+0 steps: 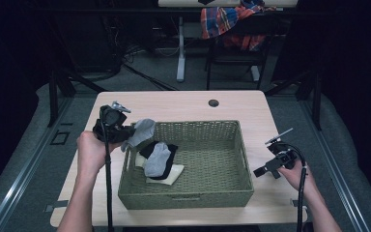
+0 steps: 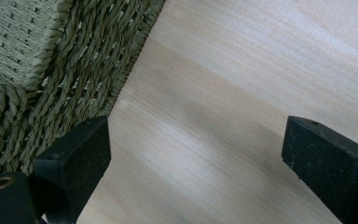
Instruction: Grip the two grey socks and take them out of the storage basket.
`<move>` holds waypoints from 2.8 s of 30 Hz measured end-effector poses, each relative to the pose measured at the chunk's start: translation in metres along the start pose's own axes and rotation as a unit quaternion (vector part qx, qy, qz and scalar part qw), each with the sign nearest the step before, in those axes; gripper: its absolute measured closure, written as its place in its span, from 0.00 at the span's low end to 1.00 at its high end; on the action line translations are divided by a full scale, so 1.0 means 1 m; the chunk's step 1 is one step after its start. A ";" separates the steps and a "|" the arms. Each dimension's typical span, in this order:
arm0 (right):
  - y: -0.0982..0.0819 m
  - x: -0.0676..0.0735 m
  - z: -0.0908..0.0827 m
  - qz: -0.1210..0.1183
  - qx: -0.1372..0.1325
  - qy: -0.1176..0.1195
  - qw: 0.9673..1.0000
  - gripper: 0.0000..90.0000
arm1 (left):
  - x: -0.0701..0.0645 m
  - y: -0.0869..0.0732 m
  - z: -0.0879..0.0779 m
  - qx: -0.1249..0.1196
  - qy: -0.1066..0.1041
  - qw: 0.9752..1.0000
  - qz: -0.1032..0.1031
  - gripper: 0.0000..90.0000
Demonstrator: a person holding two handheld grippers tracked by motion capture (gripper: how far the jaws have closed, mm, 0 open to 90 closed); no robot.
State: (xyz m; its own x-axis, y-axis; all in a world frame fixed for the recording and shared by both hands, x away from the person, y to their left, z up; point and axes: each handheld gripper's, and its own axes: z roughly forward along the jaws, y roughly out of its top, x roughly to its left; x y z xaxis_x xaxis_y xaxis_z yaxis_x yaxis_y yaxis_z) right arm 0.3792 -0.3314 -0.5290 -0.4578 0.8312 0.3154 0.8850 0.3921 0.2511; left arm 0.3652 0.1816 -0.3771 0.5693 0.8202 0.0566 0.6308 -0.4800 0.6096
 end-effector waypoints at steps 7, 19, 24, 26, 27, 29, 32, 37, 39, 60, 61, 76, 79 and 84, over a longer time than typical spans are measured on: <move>-0.001 0.001 0.001 0.013 -0.017 0.004 1.000 0.09 | 0.011 -0.006 -0.010 -0.007 0.019 1.000 -0.016 0.96; -0.001 0.000 0.000 0.005 -0.007 -0.003 1.000 0.09 | 0.035 -0.020 -0.021 -0.007 0.043 0.998 -0.052 0.95; -0.001 0.001 0.000 0.004 -0.007 -0.003 1.000 0.09 | 0.044 -0.025 -0.024 -0.006 0.051 0.997 -0.065 0.95; -0.001 0.001 0.000 0.006 -0.009 0.001 1.000 0.09 | 0.048 -0.028 -0.025 -0.006 0.054 0.996 -0.074 0.95; -0.001 0.001 0.000 0.006 -0.009 0.001 1.000 0.09 | 0.050 -0.030 -0.025 -0.006 0.055 0.995 -0.078 0.95; -0.001 0.001 -0.001 0.004 -0.008 -0.001 1.000 0.09 | 0.054 -0.032 -0.025 -0.006 0.056 0.995 -0.082 0.96; -0.001 0.000 -0.001 0.005 -0.007 -0.003 1.000 0.09 | 0.059 -0.036 -0.026 -0.006 0.062 0.994 -0.094 0.95; -0.001 0.001 -0.001 0.004 -0.007 -0.003 1.000 0.09 | 0.065 -0.041 -0.025 -0.004 0.069 0.992 -0.103 0.96; -0.001 0.000 -0.001 0.004 -0.007 -0.003 1.000 0.09 | 0.068 -0.043 -0.024 -0.002 0.071 0.991 -0.111 0.96; -0.001 0.001 0.000 0.005 -0.008 0.000 1.000 0.09 | 0.108 -0.083 0.011 0.043 0.068 0.980 -0.180 0.96; -0.001 0.001 0.000 0.005 -0.007 -0.001 1.000 0.09 | 0.109 -0.084 0.012 0.046 0.066 0.980 -0.182 0.96; -0.001 0.001 0.000 0.005 -0.008 -0.002 1.000 0.09 | 0.120 -0.102 0.035 0.084 0.057 0.975 -0.199 0.96; -0.001 0.001 0.000 0.005 -0.007 -0.004 1.000 0.09 | 0.121 -0.105 0.040 0.090 0.053 0.974 -0.202 0.96; -0.001 0.001 0.000 0.005 -0.007 -0.004 1.000 0.09 | 0.122 -0.109 0.048 0.101 0.050 0.973 -0.204 0.96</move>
State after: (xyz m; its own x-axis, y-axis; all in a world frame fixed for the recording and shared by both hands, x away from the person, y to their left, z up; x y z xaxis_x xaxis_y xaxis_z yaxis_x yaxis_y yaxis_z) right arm 0.3779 -0.3306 -0.5284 -0.4482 0.8380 0.3112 0.8882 0.3783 0.2607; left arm 0.3912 0.3195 -0.4747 0.2024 0.9765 -0.0735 0.8898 -0.1520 0.4303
